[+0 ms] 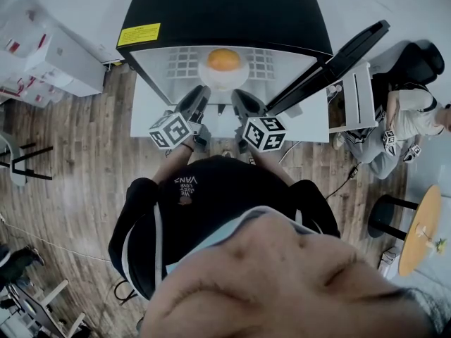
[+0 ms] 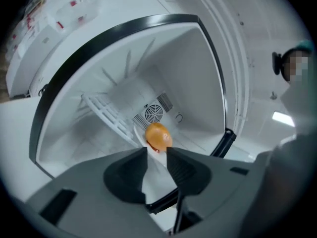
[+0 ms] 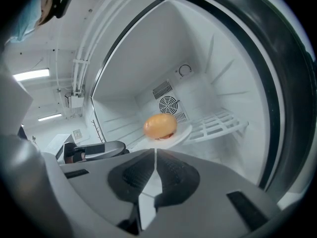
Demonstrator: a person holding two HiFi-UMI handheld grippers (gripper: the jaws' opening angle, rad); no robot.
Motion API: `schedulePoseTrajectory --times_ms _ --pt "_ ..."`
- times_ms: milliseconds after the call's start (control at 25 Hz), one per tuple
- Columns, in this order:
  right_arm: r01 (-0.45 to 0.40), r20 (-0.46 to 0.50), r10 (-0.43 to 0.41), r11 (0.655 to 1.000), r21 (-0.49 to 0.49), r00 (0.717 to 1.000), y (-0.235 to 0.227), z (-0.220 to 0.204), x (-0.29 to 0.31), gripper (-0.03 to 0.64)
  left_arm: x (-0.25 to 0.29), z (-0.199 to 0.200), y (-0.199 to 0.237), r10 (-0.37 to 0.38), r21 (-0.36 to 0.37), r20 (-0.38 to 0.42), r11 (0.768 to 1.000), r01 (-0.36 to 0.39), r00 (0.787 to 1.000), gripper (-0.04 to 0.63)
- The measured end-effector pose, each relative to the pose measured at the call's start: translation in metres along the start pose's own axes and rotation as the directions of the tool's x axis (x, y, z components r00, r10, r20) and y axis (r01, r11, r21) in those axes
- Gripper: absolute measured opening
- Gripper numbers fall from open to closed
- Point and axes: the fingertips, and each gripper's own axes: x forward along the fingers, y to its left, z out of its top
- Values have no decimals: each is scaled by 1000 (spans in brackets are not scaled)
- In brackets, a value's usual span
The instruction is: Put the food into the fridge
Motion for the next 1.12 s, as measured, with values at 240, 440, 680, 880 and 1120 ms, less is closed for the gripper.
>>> schedulePoseTrajectory --times_ms 240,440,680,880,1120 --pt "9 5 -9 1000 -5 1000 -2 1 -2 23 -1 -12 2 45 185 -61 982 -33 997 101" --pt "12 3 -12 1000 -16 1000 -1 -1 -1 21 -1 -11 1 66 312 -67 949 -42 996 60" --pt "14 3 -14 999 -36 1000 -2 -1 0 20 3 -15 -2 73 396 -89 918 -31 993 32" --pt "17 2 -17 999 -42 1000 -3 0 2 18 8 -19 -5 65 419 -115 908 -11 991 28" --pt "20 1 -20 999 -43 1000 -8 2 6 18 15 -19 -4 58 414 -121 910 -3 991 28"
